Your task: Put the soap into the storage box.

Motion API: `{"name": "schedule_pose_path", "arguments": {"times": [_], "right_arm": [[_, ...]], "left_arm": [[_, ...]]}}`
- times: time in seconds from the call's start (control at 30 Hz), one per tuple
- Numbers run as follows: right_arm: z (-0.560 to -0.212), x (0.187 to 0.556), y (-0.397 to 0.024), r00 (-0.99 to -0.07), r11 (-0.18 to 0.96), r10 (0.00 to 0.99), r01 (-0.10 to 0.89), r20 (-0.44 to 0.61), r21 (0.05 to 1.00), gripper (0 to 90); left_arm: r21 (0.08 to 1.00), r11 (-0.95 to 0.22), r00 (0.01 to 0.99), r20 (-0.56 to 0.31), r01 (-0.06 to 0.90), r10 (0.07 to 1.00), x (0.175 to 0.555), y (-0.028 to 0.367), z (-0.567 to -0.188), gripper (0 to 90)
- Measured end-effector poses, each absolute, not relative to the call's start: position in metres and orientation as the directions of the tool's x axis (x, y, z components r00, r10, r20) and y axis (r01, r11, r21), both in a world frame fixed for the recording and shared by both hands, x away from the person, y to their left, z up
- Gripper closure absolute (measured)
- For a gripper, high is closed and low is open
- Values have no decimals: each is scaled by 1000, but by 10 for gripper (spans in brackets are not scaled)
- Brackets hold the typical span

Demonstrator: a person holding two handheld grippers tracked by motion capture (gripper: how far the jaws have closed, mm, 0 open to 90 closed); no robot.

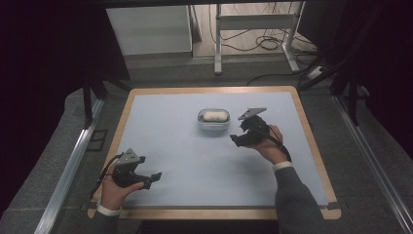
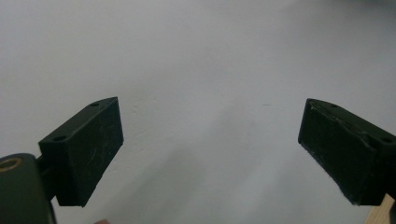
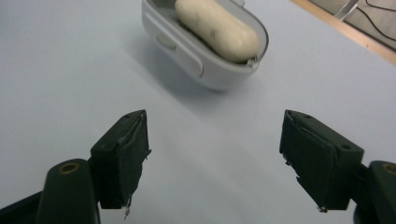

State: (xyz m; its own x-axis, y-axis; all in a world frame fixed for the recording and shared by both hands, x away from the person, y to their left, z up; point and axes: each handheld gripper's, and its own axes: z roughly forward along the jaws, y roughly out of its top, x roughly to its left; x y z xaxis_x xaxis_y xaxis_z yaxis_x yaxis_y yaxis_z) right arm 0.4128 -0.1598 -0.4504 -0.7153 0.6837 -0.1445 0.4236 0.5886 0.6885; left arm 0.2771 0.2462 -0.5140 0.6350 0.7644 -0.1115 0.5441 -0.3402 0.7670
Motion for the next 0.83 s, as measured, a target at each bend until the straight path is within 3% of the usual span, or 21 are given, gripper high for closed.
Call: {"name": "schedule_pose_path", "arguments": {"times": [0.47, 0.83], "right_arm": [[-494, 368, -212, -653, 512, 751, 483, -98, 710, 215], [-498, 365, -226, -602, 463, 791, 480, -103, 745, 194]], "left_arm": [[768, -343, 631, -101, 541, 769, 275, 245, -512, 71], [772, -348, 639, -97, 532, 763, 274, 242, -511, 71]]}}
